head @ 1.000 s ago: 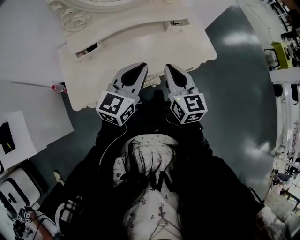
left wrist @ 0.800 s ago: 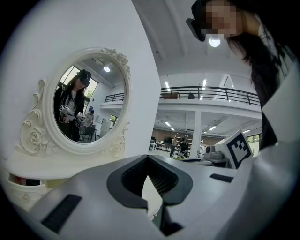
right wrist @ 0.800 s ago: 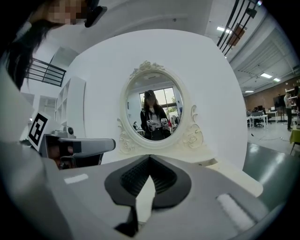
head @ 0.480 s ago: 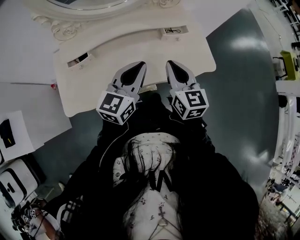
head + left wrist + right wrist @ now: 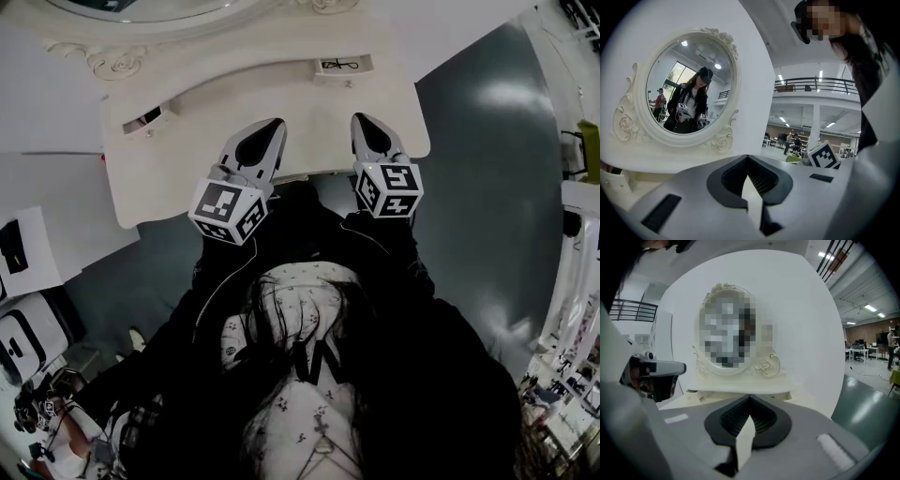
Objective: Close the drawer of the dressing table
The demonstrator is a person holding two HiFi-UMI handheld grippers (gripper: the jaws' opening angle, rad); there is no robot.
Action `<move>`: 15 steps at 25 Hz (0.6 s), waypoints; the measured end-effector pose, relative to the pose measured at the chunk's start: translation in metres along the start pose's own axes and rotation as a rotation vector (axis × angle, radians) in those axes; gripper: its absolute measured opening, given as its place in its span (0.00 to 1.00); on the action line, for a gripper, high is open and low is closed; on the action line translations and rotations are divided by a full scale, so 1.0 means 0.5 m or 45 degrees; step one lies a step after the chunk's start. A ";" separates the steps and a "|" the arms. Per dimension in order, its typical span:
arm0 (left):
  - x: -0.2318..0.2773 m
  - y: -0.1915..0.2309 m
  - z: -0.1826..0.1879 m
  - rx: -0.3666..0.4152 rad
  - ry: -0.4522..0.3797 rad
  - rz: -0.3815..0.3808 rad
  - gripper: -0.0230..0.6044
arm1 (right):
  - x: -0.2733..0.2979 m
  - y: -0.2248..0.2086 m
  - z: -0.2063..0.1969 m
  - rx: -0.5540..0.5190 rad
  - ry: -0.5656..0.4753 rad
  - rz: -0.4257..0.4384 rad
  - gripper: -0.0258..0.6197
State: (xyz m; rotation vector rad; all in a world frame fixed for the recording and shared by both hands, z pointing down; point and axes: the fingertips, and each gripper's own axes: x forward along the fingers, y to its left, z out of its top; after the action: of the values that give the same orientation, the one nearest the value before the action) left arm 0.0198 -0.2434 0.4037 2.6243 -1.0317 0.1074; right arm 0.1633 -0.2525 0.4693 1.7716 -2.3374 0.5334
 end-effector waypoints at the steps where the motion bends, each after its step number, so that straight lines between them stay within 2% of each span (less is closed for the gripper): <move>1: 0.005 -0.001 -0.002 0.000 0.001 0.014 0.04 | 0.009 -0.016 -0.009 0.002 0.017 0.001 0.05; 10: 0.032 -0.013 -0.017 0.009 0.021 0.088 0.04 | 0.100 -0.111 -0.068 -0.033 0.137 0.021 0.05; 12: 0.035 -0.011 -0.014 0.006 0.014 0.101 0.04 | 0.124 -0.122 -0.081 -0.036 0.171 0.036 0.13; 15: 0.036 -0.005 -0.009 0.000 0.008 0.123 0.04 | 0.158 -0.140 -0.102 -0.060 0.224 0.041 0.13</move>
State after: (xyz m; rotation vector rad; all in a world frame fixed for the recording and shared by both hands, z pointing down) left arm 0.0349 -0.2517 0.4104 2.5728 -1.1560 0.1374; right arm 0.2030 -0.3209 0.5558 1.5998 -2.2427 0.6074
